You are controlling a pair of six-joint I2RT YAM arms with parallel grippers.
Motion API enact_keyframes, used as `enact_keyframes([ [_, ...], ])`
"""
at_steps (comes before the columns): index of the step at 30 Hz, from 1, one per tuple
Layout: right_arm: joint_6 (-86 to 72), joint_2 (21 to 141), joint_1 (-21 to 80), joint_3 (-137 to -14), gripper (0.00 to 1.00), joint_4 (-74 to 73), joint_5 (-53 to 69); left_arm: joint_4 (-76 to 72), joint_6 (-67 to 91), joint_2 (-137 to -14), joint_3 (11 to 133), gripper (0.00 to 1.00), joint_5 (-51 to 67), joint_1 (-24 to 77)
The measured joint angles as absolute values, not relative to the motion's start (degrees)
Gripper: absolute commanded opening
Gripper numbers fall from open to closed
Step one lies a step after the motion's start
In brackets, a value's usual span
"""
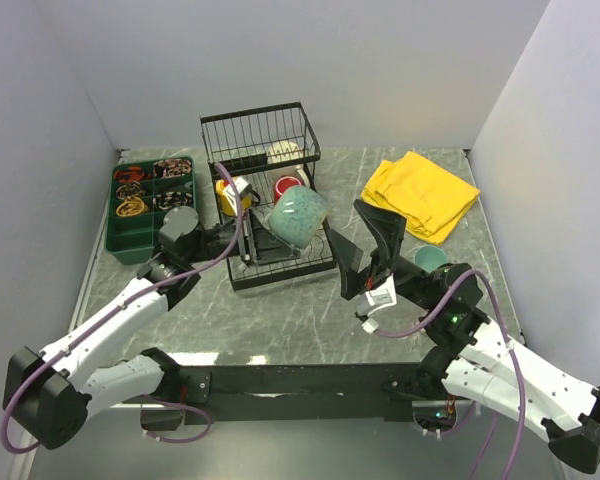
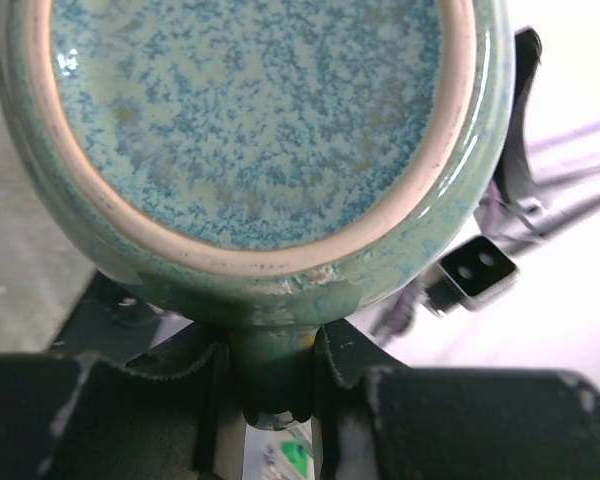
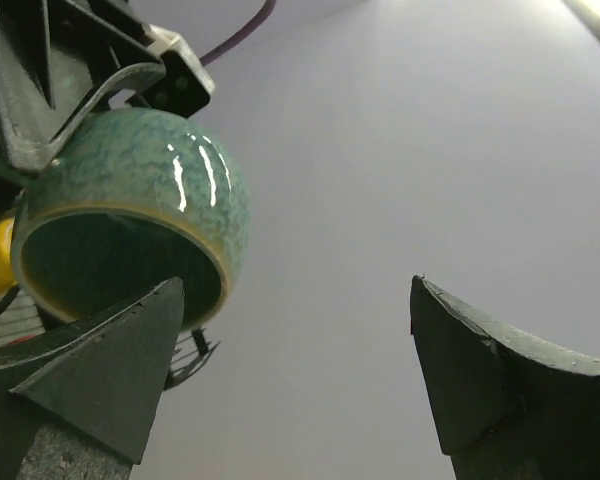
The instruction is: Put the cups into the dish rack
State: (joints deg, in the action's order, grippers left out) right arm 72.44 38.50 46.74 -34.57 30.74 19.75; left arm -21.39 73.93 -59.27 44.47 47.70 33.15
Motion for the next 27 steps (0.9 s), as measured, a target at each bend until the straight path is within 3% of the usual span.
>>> enact_keyframes([
  [4,71.3,37.0,46.7,-33.3,1.0,27.3,17.1,-11.0,65.4,-58.0,45.3,0.01,43.9,31.3],
  [13,62.5,33.3,45.8,-33.4,1.0,19.7,9.2,11.6,42.7,-58.3,47.0,0.01,23.6,30.7],
  [27,54.9,28.2,44.1,-33.2,1.0,17.7,6.4,11.2,26.2,-72.1,46.8,0.01,-2.4,30.7],
])
